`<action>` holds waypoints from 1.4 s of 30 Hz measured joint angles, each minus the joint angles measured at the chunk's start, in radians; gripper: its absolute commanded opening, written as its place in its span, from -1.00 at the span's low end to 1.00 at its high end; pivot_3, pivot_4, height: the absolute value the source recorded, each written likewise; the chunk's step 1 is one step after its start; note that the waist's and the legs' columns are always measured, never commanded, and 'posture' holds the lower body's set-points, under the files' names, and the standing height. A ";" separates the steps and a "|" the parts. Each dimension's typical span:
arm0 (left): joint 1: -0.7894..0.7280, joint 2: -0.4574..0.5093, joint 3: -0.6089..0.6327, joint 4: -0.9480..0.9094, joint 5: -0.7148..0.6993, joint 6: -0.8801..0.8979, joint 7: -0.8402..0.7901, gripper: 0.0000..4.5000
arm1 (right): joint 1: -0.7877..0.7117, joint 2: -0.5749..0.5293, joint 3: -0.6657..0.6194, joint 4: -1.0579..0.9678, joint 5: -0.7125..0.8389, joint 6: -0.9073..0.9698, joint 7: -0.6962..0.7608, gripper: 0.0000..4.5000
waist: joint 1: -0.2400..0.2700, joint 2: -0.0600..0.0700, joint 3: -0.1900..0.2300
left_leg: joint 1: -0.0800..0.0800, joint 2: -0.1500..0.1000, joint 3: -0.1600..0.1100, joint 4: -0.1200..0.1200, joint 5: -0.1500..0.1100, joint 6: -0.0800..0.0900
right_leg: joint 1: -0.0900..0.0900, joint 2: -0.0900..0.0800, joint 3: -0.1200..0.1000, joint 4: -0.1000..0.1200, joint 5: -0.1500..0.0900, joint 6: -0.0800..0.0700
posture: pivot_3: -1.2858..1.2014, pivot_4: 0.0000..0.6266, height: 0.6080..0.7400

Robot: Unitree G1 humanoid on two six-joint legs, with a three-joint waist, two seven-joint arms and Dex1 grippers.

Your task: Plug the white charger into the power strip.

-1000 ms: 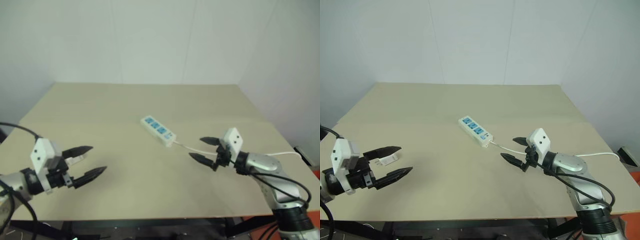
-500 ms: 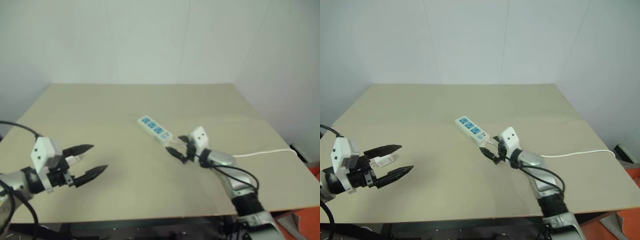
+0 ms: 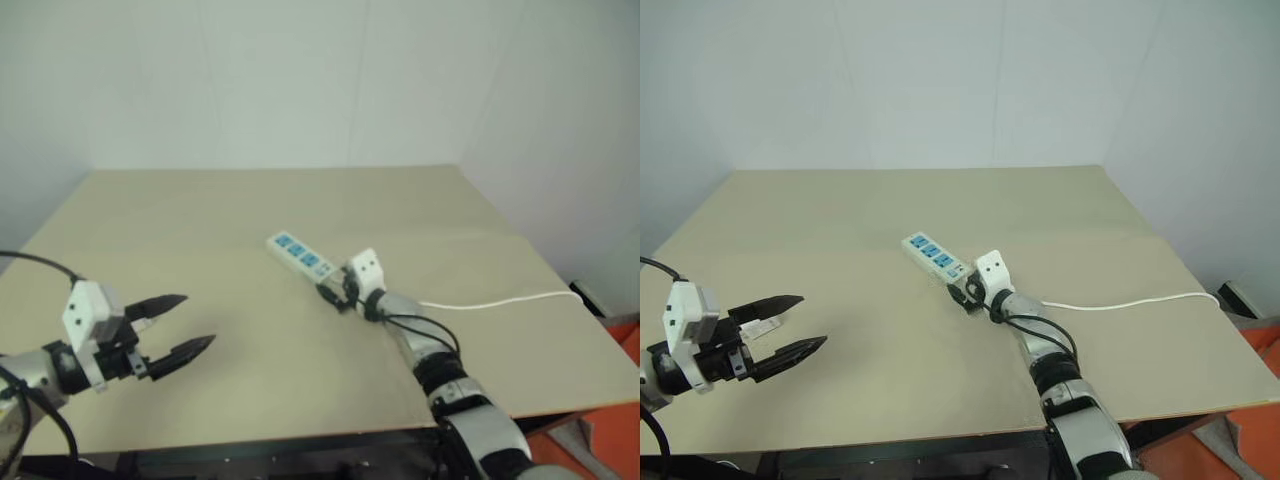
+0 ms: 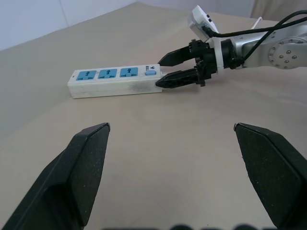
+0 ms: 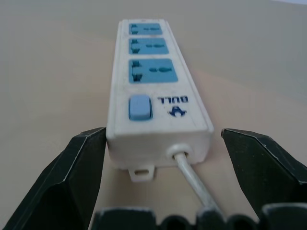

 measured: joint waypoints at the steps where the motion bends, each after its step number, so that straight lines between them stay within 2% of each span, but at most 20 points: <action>1: 0.000 0.000 0.000 -0.001 0.000 -0.001 0.000 1.00 | -0.012 0.010 -0.005 0.019 0.000 -0.013 -0.001 0.97 | -0.002 0.000 0.000 | 0.000 0.000 0.000 0.000 0.000 0.000 | 0.000 0.000 0.000 0.000 0.000 0.000 | 0.03 -0.52 1.00; 10: 0.010 -0.001 0.001 -0.001 0.003 -0.011 -0.002 1.00 | -0.126 0.045 -0.021 0.271 -0.045 -0.083 -0.044 0.97 | -0.006 0.000 0.000 | 0.000 0.000 0.000 0.000 0.000 0.000 | -0.001 0.001 0.001 0.001 0.000 0.000 | 0.03 -0.52 1.00; 11: 0.011 -0.001 0.001 -0.001 0.003 -0.012 -0.002 1.00 | -0.142 0.046 -0.018 0.302 -0.058 -0.086 -0.055 0.80 | -0.006 0.000 0.000 | 0.000 0.000 0.000 0.000 0.000 0.000 | -0.001 0.001 0.001 0.001 0.000 0.000 | 0.03 -0.52 1.00; 14: 0.011 -0.001 0.001 -0.001 0.003 -0.012 -0.001 1.00 | -0.171 0.052 -0.020 0.346 -0.079 -0.101 -0.074 0.52 | -0.006 0.000 0.000 | 0.000 0.000 0.000 0.000 0.000 0.000 | -0.001 0.001 0.001 0.001 0.000 0.000 | 0.03 -0.52 1.00; 21: 0.021 -0.002 0.001 -0.004 0.003 -0.013 0.000 1.00 | -0.160 0.048 -0.031 0.361 -0.080 -0.155 -0.043 0.52 | -0.006 0.000 0.000 | 0.000 0.000 0.000 0.000 0.000 0.000 | -0.001 0.001 0.001 0.000 0.000 0.000 | 0.03 -0.52 1.00; 26: 0.028 -0.003 0.005 -0.014 0.003 -0.013 0.000 1.00 | -0.032 0.005 -0.027 0.176 -0.066 -0.171 0.092 0.52 | -0.002 0.000 0.000 | -0.001 0.000 0.000 0.000 0.000 0.000 | -0.001 0.001 0.001 0.000 0.001 0.002 | 0.03 -0.52 1.00; 31: 0.032 -0.004 0.014 -0.019 0.002 -0.013 0.000 1.00 | 0.206 -0.108 0.016 -0.241 0.004 -0.039 0.308 0.52 | 0.003 0.000 0.000 | -0.002 0.000 0.000 0.000 0.000 0.000 | -0.002 0.001 0.002 0.000 0.000 0.001 | 0.03 -0.52 1.00; 35: 0.026 -0.003 0.015 -0.018 0.002 -0.013 -0.001 1.00 | 0.313 -0.228 0.043 -0.501 0.089 0.083 0.483 0.52 | 0.001 0.000 0.000 | 0.000 0.000 0.000 0.000 0.000 0.000 | -0.002 0.001 0.002 0.001 -0.001 0.000 | 0.03 -0.52 1.00; 39: 0.015 -0.003 0.015 -0.018 0.002 -0.012 0.000 1.00 | 0.343 -0.298 0.075 -0.572 0.118 0.125 0.607 0.52 | -0.003 0.000 0.000 | 0.002 0.000 0.000 0.000 0.000 0.000 | -0.002 0.003 0.003 0.002 -0.001 -0.001 | 0.03 -0.52 1.00; 42: 0.012 -0.003 0.011 -0.018 0.002 -0.011 0.001 1.00 | 0.344 -0.297 0.101 -0.567 0.115 0.128 0.631 0.93 | -0.003 0.000 0.000 | 0.002 0.000 -0.001 0.000 0.000 0.000 | -0.002 0.003 0.003 0.002 -0.001 -0.001 | 0.03 -0.52 1.00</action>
